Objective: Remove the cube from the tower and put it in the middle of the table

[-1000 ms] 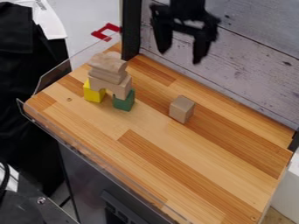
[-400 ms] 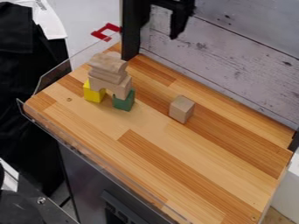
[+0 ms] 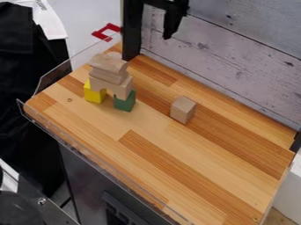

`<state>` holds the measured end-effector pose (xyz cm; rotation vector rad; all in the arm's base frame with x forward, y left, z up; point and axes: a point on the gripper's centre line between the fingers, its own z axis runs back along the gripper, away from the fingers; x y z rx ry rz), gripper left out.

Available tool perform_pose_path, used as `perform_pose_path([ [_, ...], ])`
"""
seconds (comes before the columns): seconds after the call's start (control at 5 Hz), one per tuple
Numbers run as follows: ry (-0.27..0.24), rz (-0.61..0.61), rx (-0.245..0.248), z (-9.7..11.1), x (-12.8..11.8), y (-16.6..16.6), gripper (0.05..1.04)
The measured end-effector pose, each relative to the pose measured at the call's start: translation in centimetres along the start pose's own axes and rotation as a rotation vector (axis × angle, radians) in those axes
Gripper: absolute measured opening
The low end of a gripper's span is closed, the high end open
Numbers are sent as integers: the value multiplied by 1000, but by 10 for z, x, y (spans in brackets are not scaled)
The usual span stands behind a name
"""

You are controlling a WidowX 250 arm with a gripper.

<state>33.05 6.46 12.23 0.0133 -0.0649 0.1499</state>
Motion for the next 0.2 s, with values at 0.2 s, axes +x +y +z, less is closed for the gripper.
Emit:
perform_pose_path([
  [0.2, 31, 12, -30, -3, -6, -2, 1001],
])
